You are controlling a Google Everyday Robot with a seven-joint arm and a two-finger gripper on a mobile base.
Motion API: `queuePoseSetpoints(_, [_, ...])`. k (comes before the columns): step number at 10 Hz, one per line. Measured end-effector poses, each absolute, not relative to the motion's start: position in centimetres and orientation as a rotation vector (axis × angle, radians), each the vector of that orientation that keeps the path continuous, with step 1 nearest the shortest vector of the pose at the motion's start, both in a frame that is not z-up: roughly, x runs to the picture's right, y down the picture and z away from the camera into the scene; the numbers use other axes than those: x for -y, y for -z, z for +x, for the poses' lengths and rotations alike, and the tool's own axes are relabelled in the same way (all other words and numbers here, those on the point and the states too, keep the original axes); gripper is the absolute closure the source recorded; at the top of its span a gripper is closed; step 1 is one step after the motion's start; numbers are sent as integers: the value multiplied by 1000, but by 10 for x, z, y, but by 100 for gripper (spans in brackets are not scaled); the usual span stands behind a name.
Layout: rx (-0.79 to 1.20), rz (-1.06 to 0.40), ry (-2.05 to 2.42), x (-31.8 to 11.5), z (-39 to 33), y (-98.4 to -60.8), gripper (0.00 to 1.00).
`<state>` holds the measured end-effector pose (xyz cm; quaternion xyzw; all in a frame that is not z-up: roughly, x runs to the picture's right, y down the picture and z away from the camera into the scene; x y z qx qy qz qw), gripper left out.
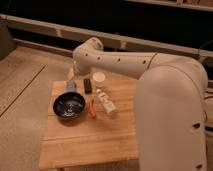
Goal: Place the eraser in the ceramic cup
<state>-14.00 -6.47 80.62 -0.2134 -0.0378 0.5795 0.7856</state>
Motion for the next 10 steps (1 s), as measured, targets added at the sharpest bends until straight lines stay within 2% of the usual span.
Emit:
queuePoseSetpoints(4, [24, -433, -1150, 66, -148, -841, 35])
queuePoseSetpoints(10, [-6, -518, -1160, 86, -170, -915, 35])
